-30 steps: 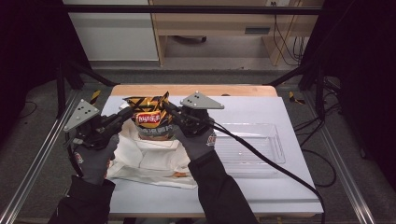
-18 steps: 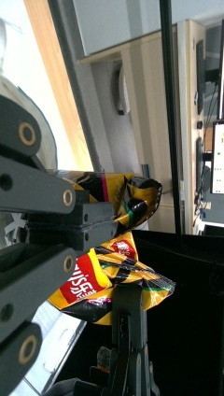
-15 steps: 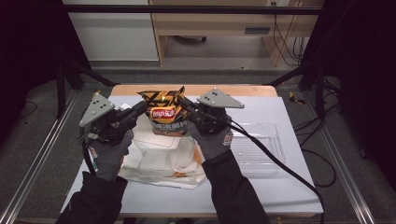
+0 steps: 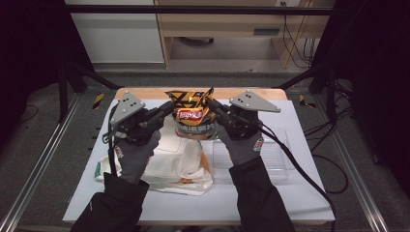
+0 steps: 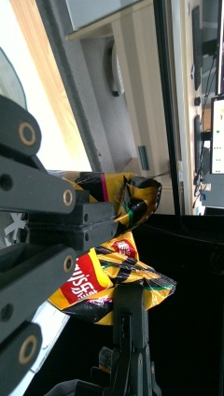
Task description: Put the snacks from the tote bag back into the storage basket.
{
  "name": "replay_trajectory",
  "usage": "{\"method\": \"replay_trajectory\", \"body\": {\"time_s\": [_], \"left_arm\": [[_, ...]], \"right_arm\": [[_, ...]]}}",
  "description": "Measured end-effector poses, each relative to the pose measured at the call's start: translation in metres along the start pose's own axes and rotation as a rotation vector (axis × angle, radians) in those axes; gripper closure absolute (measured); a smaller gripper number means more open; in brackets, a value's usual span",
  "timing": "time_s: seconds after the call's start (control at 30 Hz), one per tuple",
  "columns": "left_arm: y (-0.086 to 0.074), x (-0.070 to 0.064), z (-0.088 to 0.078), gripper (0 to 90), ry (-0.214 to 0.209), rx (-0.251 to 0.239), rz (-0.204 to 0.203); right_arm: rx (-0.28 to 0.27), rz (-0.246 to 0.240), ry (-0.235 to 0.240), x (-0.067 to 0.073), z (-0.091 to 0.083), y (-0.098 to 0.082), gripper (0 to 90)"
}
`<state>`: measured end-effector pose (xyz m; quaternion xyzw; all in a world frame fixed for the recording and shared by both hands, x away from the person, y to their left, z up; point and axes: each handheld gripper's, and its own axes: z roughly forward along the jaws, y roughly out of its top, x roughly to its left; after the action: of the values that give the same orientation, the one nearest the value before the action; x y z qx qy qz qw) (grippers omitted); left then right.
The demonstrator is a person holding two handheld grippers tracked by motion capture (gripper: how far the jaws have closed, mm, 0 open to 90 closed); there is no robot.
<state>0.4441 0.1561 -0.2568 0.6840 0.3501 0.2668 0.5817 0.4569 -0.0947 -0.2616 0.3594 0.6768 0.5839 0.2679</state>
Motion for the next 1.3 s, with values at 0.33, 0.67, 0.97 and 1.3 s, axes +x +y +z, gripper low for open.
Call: {"method": "replay_trajectory", "body": {"time_s": [0.33,0.67,0.97,1.3], "left_arm": [[0.001,-0.02,0.022,90.0,-0.039,0.011,0.008],[0.003,-0.042,0.042,90.0,-0.071,0.029,0.02],[0.0,-0.058,0.061,90.0,-0.1,0.047,0.03],[-0.007,-0.066,0.077,90.0,-0.121,0.066,0.029]], "right_arm": [[0.003,0.007,-0.039,-0.021,-0.02,-0.004,90.0],[0.002,0.021,-0.071,-0.042,-0.04,-0.011,90.0],[0.007,0.03,-0.099,-0.06,-0.054,-0.017,90.0],[0.026,0.036,-0.127,-0.075,-0.058,-0.028,90.0]]}}
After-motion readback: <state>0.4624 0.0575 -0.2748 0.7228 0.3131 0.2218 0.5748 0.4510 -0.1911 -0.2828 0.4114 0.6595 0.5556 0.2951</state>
